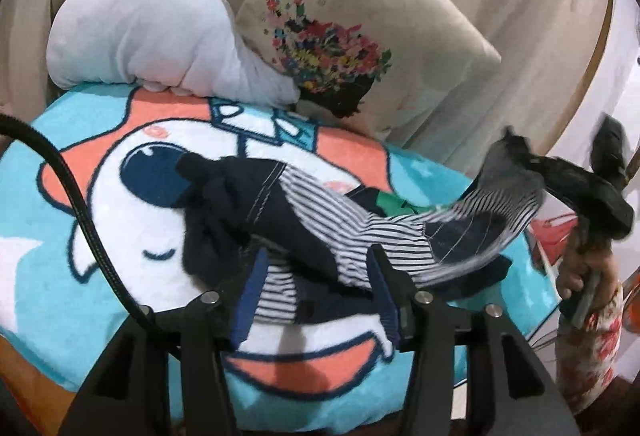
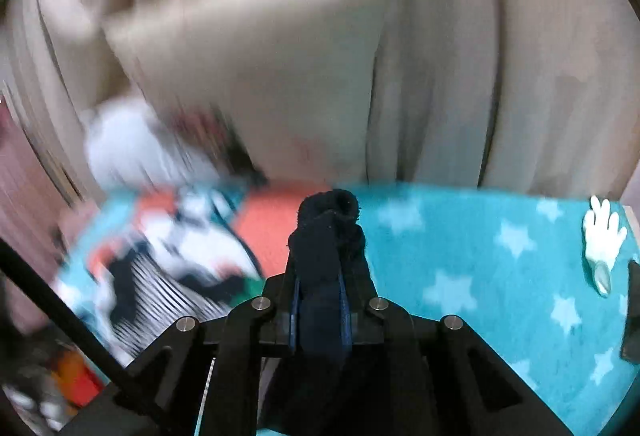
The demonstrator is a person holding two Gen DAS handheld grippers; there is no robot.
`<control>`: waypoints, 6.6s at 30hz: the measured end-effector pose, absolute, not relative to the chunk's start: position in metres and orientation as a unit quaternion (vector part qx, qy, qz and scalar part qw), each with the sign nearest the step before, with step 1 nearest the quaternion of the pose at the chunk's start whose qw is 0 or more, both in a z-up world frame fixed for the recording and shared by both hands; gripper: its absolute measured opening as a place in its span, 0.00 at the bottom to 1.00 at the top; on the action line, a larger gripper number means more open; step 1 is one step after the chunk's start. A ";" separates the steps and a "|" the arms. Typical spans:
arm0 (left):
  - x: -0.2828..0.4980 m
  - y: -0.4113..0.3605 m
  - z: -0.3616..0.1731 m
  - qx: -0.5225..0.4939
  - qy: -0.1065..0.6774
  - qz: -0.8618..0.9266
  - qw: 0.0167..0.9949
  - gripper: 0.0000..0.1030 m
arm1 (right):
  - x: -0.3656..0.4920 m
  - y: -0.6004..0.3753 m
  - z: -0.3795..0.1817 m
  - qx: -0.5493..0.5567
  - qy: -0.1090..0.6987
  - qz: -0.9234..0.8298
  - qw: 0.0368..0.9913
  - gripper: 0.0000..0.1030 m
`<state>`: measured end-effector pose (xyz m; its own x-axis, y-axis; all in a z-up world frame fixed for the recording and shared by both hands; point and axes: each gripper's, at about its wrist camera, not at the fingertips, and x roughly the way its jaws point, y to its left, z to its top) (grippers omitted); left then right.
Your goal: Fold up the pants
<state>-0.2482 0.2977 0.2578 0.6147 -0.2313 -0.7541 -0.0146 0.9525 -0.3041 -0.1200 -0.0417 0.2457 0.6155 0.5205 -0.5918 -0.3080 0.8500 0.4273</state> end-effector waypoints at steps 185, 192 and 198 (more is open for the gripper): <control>-0.174 0.299 0.178 -0.180 0.479 0.025 0.859 0.64 | -0.100 0.052 0.181 -0.060 0.426 0.302 0.851 0.21; -0.198 0.308 0.201 -0.215 0.448 0.032 0.867 0.64 | -0.124 0.053 0.137 -0.011 0.479 0.306 0.823 0.21; -0.232 0.321 0.240 -0.206 0.399 0.058 0.892 0.65 | -0.122 0.018 0.127 0.063 0.472 0.245 0.845 0.22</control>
